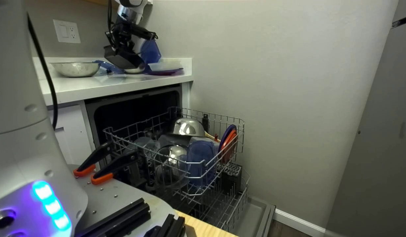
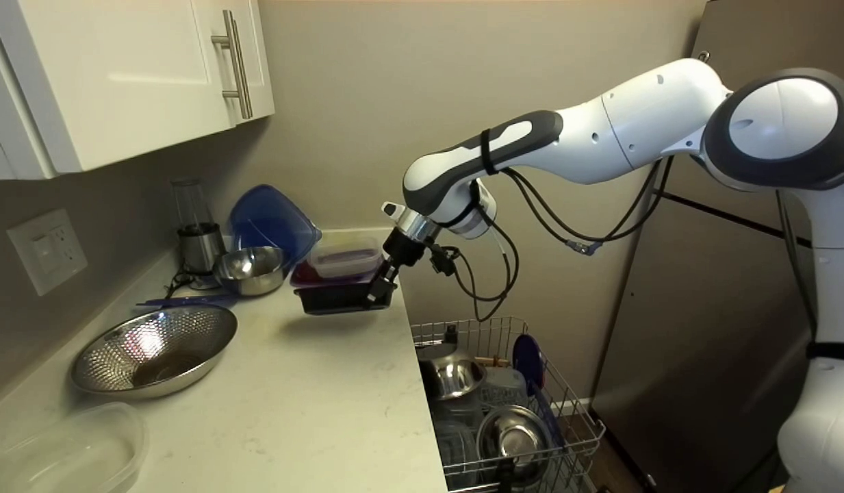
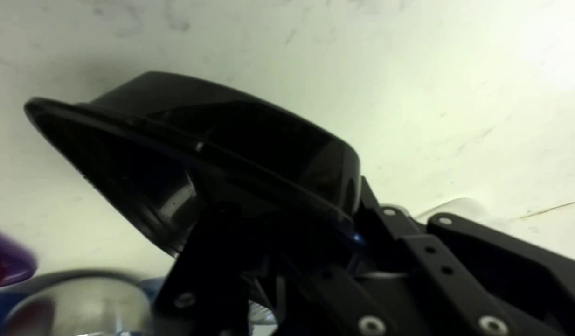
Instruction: Remove the black lunchbox from the dishwasher and put it on the counter
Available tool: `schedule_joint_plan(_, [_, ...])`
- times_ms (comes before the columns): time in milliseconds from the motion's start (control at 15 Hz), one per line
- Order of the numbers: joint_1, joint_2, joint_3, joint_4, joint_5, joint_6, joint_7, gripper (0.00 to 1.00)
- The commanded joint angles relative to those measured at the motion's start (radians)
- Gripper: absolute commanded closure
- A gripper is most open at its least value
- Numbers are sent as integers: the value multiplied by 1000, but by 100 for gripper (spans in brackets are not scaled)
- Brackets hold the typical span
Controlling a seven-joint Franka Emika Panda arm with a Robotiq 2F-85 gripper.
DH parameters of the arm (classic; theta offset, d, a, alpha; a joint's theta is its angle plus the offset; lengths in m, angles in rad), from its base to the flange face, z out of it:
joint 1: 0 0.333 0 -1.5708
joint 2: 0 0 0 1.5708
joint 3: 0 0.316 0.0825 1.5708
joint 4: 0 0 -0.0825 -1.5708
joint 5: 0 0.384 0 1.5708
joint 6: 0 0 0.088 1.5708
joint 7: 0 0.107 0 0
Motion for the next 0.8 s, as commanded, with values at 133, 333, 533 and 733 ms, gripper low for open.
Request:
schedule_joint_plan(133, [70,64,-64,64,9,-111,-107,99])
schedule_joint_plan(333, [120,89,-96,82,8,-31,-137,99])
schedule_joint_plan(533, [156,122,-103,92,13,99,-173,99])
schedule_joint_plan(733, [178,159,-100,95,-8,234,-182,99])
